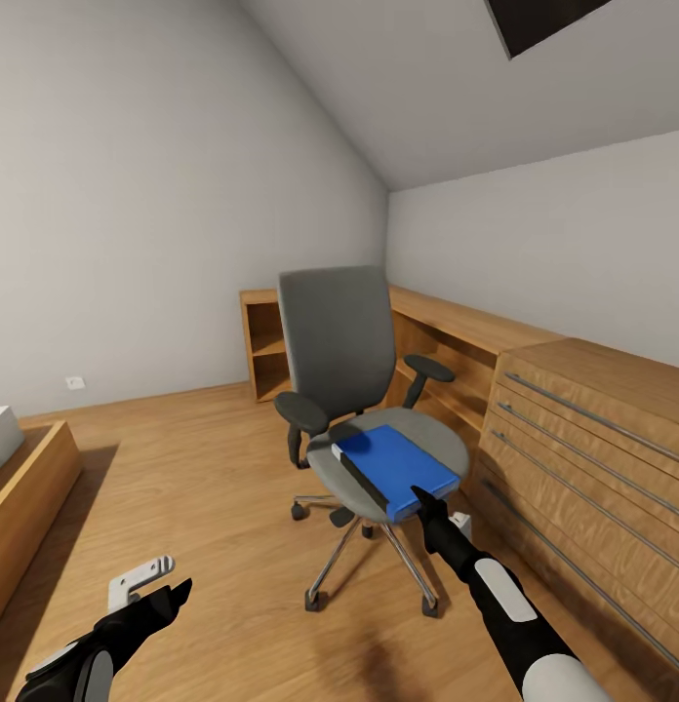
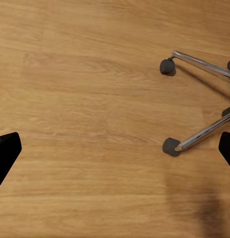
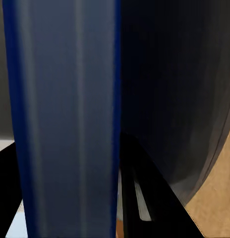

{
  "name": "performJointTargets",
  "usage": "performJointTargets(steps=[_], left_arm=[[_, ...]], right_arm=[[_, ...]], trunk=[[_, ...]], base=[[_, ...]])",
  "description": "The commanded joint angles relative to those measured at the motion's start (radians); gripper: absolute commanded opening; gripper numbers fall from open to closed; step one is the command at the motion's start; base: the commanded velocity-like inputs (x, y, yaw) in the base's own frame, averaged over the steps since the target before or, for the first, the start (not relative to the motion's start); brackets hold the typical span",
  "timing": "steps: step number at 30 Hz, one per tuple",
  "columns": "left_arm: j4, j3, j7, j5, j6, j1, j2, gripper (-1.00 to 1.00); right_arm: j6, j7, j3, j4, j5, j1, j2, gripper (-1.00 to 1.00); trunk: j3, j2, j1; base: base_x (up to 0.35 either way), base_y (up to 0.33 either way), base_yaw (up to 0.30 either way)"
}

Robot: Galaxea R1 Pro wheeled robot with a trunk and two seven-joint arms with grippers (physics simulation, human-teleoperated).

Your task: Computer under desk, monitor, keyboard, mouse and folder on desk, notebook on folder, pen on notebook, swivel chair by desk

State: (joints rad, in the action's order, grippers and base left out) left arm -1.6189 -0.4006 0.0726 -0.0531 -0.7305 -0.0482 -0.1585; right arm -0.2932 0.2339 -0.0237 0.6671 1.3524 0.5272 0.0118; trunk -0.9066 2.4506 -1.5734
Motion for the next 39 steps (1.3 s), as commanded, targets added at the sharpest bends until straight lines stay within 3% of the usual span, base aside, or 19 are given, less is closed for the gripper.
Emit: performJointTargets(steps=[1,19,25,35,39], left_arm=[[-0.001,-0.003,0.004,-0.005,-0.006,-0.001,-0.001,1.0],[-0.001,0.0,-0.002,-0.005,-0.006,-0.001,-0.002,1.0],[-0.001,0.0,-0.003,-0.005,-0.006,-0.001,-0.002,1.0],[-0.001,0.002,-0.004,-0.005,-0.007,-0.001,-0.002,1.0],[-0.001,0.003,-0.004,-0.005,-0.007,-0.001,-0.003,1.0]], right_arm=[[-0.006,0.001,-0.002,0.0,0.008,0.0,0.0,-1.0],[-0.004,0.004,-0.007,0.007,0.01,0.0,-0.002,-1.0],[-0.003,0.007,-0.012,0.018,0.01,0.0,-0.002,-1.0],[-0.001,0.001,-0.017,0.136,0.008,-0.001,-0.007,-1.0],[0.015,-0.028,-0.039,0.17,0.007,-0.002,-0.011,-1.0]], trunk=[[-0.001,0.0,0.0],[0.049,-0.112,0.062],[0.068,-0.154,0.085],[0.099,-0.224,0.123],[0.112,-0.252,0.138]], base=[[0.0,0.0,0.0],[-0.014,0.0,0.0],[-0.265,0.0,0.0],[-0.334,0.0,0.0],[-0.328,0.0,0.0]])
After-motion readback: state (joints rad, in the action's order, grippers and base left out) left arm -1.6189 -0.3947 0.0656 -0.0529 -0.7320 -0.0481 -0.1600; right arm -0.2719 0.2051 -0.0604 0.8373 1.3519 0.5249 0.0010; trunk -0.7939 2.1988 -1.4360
